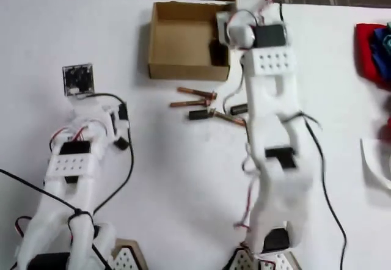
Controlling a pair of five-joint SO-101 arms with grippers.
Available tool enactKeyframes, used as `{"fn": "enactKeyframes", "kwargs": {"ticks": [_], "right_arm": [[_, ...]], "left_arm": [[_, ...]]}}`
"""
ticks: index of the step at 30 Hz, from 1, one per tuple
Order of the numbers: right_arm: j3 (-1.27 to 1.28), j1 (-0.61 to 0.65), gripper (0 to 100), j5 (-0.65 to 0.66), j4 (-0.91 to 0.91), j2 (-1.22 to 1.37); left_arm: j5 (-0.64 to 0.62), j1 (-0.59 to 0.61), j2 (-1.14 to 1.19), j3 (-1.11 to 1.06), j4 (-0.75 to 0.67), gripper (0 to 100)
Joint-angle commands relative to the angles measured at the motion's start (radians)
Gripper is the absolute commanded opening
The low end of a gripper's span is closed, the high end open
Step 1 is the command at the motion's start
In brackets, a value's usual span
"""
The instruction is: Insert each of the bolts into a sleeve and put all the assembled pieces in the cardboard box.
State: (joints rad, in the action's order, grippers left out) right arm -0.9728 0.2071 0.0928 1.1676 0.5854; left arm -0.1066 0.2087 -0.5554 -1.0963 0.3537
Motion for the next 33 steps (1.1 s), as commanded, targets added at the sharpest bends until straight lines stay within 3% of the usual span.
{"fn": "enactKeyframes", "kwargs": {"ticks": [1, 6, 14, 20, 25, 31, 33], "right_arm": [[-0.535, 0.031, 2.1, -0.002, 0.002, 0.308], [-0.649, 0.071, 2.1, 0.005, -0.119, 0.53], [-0.462, 0.088, 2.1, -0.002, -0.291, 0.565], [-0.365, 0.085, 2.1, -0.021, -0.289, 0.572], [-0.35, 0.03, 2.1, -0.242, -0.289, 0.575], [-0.285, 0.021, 2.2, -0.245, -0.286, 0.575], [-0.285, 0.031, 2.2, -0.186, -0.286, 0.575]], "left_arm": [[0.026, 0.014, -0.011, 0.002, -0.044, 25], [0.101, 0.012, -0.011, 0.013, -0.04, 25], [0.106, 0.011, -0.009, 0.012, -0.038, 25], [0.106, 0.011, -0.009, 0.012, -0.038, 25], [0.106, 0.011, -0.009, 0.012, -0.038, 25], [0.104, 0.011, -0.009, 0.01, -0.038, 25], [0.104, 0.011, -0.006, 0.01, -0.04, 25]]}}
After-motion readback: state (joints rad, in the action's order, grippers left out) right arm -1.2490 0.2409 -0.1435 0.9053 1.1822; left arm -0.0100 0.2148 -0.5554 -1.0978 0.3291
